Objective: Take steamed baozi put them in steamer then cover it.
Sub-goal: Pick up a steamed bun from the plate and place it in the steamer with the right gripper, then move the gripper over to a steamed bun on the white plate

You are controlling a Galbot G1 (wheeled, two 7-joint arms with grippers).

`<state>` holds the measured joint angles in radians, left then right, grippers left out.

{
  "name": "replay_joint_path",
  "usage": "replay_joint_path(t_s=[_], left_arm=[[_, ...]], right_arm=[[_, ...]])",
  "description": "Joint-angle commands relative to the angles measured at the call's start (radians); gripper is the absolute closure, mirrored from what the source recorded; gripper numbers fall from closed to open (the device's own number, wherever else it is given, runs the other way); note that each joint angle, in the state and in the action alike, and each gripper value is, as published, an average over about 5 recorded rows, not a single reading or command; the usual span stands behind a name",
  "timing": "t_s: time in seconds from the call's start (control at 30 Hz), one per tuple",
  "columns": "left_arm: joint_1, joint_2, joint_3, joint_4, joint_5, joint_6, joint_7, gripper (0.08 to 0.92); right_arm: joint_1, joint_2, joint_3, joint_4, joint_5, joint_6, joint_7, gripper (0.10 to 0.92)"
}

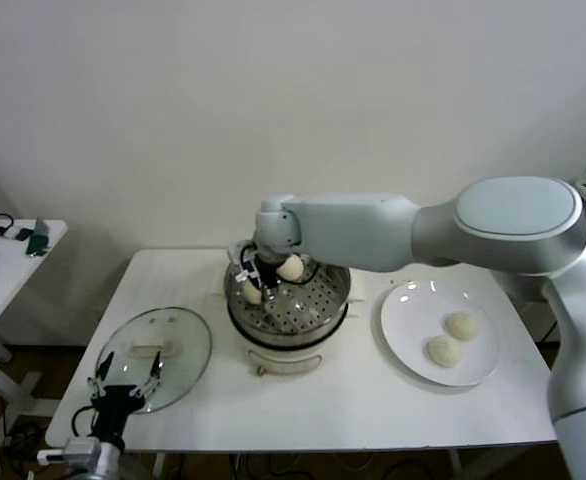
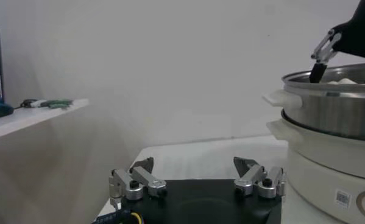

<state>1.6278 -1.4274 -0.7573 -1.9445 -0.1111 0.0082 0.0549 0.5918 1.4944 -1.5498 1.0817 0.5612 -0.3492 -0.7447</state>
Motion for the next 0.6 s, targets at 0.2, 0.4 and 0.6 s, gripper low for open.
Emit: replay_joint_path(t_s=[0.2,0.4,0.6], left_arm=[[0.004,-0.007,-0.003,-0.009,0.004,0.003,0.0,0.177],[0.003,-0.013,0.001,-0.017,0.017,0.007,0.002,0.177],[0.001,-0.016,0.007,-0.021,0.023,0.009,0.004,0.177]], right_arm=[[0.07,-0.053,0.005,0.038,0.01,0.042,-0.043,0.224],[0.222,-0.209,-0.005,0.095,0.037,0.132,-0.191,0.203],[0.331,-0.474,-0.058,0.198,0.108,0.155,-0.286,0.202]])
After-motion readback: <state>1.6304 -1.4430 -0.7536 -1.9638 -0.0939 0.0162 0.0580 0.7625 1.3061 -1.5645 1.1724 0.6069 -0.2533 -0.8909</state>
